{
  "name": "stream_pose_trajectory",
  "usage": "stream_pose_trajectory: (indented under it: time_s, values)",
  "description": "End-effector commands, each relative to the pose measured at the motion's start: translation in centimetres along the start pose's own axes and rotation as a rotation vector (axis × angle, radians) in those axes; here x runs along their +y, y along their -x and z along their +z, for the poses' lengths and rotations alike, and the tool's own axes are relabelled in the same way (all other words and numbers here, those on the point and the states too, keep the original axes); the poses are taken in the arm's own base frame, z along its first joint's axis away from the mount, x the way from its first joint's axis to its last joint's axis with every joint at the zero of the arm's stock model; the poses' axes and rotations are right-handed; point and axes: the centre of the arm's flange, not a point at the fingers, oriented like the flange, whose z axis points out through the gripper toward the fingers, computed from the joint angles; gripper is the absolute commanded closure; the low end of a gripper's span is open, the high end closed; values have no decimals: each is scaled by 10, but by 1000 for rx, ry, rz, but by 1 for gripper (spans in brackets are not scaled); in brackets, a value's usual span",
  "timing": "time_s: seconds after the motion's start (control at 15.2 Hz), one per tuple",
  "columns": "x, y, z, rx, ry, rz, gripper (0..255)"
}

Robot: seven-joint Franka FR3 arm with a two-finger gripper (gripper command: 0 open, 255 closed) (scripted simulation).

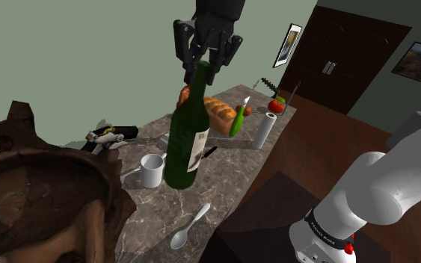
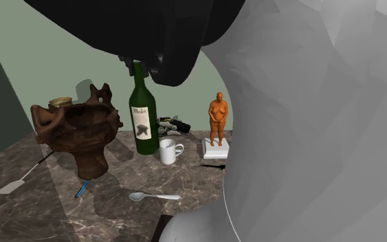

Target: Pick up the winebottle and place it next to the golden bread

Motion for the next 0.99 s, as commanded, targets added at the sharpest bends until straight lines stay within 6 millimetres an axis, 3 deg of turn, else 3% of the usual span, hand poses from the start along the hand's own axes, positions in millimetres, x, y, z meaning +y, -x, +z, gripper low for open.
stream_pose_trajectory:
  time_s: [0.0,0.33,0.92]
  values:
    - [-1,0,-11,0,0,0,255]
    - [-2,-1,-33,0,0,0,255]
    - [102,-60,-35,0,0,0,255]
